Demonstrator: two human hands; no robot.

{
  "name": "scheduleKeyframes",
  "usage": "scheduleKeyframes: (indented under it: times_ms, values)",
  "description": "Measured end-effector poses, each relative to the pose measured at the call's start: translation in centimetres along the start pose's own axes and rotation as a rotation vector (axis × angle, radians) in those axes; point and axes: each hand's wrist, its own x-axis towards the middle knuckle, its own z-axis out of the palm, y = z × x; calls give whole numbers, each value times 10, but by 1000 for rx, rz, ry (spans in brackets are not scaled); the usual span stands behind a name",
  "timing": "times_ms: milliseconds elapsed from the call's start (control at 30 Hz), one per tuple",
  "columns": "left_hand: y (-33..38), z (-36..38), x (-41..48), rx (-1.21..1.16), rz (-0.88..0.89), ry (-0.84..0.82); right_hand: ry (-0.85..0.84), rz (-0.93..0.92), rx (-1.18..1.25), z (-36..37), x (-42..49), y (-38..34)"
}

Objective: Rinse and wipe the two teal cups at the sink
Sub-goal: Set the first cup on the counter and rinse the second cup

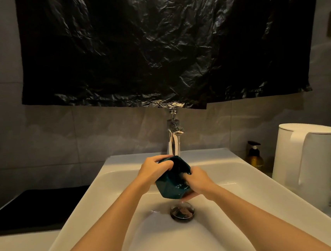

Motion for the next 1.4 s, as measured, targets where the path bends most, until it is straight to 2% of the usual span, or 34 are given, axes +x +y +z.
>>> scheduleKeyframes:
  times_ms: [33, 133, 167, 333, 400, 500, 533, 667, 733, 800, 900, 1000, 1100, 1267, 1333, 1400]
  values:
    - [0, -1, 0, -1, 0, 0, -57, -2, 25, -1, -1, -1]
    - [-1, -4, 1, -5, -3, 23, -378, 6, 236, -5, -7, -7]
    - [-2, -5, 1, -3, -3, 28, -406, 10, 259, -5, -9, -9]
    - [0, -1, 0, -12, -19, -3, -47, 48, 60, 0, 1, -1]
    - [1, -1, 0, -7, -23, -6, -83, 37, 64, 1, 4, 0]
    - [-1, -5, 2, 11, -24, 5, -259, 44, 133, 0, 6, -4]
    - [-1, -6, 2, 18, -26, 4, -245, 48, 112, 0, 6, -5]
    - [2, -1, 0, 14, -53, -31, 9, 22, 9, 0, 6, -1]
    - [5, 2, -1, -21, -71, -36, 50, 39, 1, 0, 5, -3]
    - [7, 3, -2, -88, -84, -41, 21, 109, 122, -1, 2, -8]
    - [8, 4, -2, -137, -51, -47, -153, 252, 437, -5, -8, -19]
    - [3, 4, 0, -50, 6, 25, -342, 237, 525, -6, -14, -24]
    - [0, -1, 0, -35, -32, 77, -388, 163, 413, -4, -18, -23]
    - [1, 4, -2, -2, -77, -2, -18, 63, 31, -4, -5, -10]
    - [2, 5, -2, 30, -71, -24, 38, 17, -106, -7, -4, -8]
    - [3, 4, -2, 33, -61, -21, 6, -23, -161, -7, -5, -10]
